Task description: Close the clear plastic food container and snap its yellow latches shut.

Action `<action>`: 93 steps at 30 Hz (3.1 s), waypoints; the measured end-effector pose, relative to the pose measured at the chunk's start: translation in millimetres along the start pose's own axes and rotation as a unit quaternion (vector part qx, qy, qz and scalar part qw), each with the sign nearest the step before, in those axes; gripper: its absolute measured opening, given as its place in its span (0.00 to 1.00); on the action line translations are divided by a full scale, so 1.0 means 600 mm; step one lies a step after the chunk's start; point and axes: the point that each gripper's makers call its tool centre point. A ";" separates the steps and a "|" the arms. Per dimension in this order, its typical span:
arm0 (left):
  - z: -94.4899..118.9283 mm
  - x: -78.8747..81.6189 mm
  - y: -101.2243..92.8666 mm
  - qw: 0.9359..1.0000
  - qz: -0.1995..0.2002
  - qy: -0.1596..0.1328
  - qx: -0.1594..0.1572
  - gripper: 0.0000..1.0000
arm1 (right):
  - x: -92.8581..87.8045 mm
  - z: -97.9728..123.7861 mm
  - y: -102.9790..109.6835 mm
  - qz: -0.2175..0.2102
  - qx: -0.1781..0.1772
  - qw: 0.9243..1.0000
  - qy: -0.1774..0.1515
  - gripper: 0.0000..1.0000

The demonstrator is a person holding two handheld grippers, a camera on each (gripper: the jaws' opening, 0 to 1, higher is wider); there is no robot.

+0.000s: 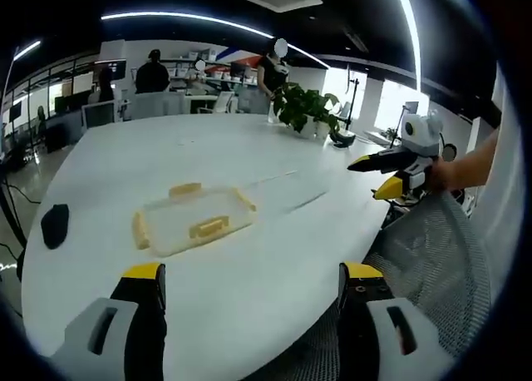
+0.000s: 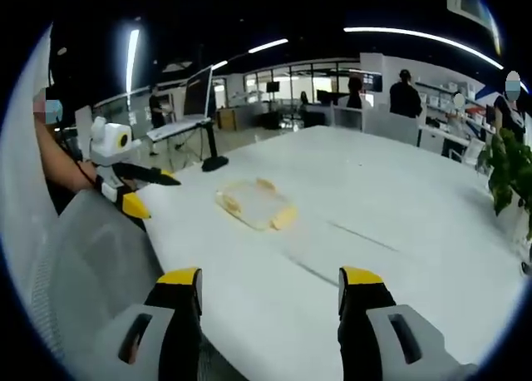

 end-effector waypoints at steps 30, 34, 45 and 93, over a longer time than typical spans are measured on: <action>-0.001 0.000 0.005 1.000 -0.003 0.003 0.009 0.90 | 0.008 0.001 0.004 0.002 0.006 1.000 -0.016 0.75; -0.001 0.000 0.005 1.000 -0.004 0.002 0.008 0.91 | 0.007 0.000 0.004 0.001 0.006 1.000 -0.015 0.77; -0.002 0.000 0.006 1.000 -0.002 0.000 0.011 0.94 | 0.010 0.001 0.001 0.001 0.001 1.000 -0.020 0.84; 0.005 0.016 0.012 1.000 0.003 -0.022 0.022 0.99 | 0.005 0.001 -0.006 -0.016 -0.008 1.000 -0.010 0.84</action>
Point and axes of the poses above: the point that each gripper's makers call its tool centre point, and the gripper's own axes: z roughly backward along the fingers, y roughly to its left, x roughly out of its top, and after that the axes turned 1 degree about -z, right-handed
